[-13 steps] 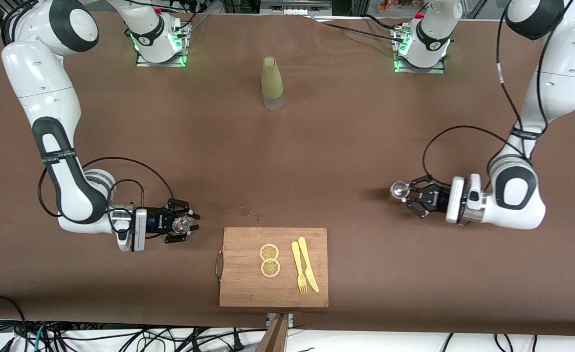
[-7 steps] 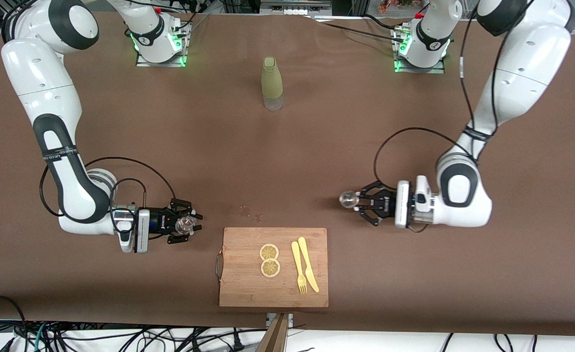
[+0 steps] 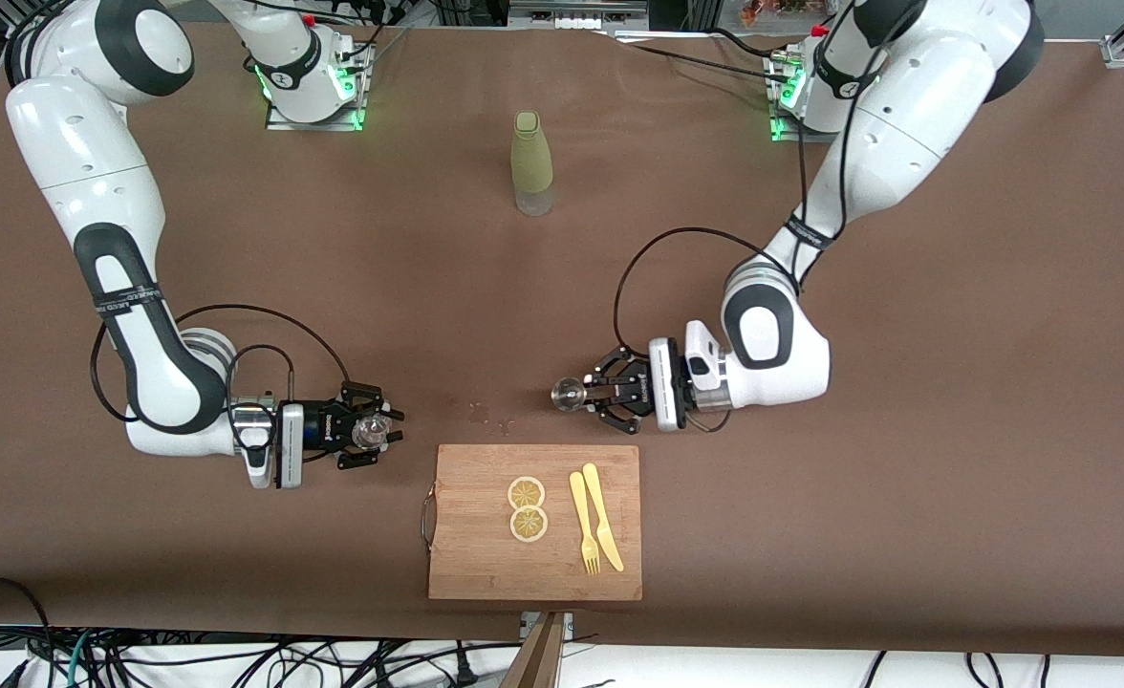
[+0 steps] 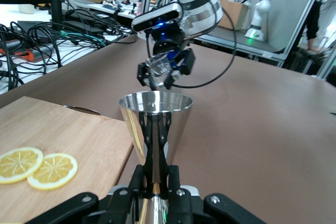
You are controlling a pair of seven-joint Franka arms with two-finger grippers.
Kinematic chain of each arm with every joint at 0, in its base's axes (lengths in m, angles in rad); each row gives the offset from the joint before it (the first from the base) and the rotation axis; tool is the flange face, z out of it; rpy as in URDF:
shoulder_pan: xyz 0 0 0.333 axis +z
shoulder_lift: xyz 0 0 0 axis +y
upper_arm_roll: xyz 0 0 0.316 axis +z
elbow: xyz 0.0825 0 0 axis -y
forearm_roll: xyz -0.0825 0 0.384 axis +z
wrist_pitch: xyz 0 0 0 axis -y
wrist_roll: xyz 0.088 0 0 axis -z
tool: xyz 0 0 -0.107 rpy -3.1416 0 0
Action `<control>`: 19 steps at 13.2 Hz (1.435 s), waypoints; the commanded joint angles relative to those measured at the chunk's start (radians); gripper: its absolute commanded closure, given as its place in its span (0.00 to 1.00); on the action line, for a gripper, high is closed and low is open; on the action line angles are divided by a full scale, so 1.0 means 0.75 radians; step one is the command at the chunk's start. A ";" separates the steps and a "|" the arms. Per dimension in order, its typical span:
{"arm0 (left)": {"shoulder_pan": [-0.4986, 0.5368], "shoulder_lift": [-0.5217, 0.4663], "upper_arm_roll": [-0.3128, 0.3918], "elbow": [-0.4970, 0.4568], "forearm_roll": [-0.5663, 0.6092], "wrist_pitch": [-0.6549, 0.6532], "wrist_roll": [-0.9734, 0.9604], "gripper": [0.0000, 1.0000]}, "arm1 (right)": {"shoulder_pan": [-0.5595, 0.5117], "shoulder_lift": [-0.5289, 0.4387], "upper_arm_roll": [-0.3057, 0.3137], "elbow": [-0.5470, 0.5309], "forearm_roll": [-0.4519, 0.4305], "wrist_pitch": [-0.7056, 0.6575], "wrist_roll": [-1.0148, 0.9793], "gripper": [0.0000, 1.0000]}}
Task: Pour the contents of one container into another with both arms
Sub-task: 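Bring the jigger with the left gripper beside the glass in the right gripper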
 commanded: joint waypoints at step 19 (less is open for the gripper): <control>-0.634 0.443 0.390 0.720 -0.083 0.395 -0.579 1.00 | -0.023 -0.033 0.329 0.077 -0.615 -0.014 0.802 0.66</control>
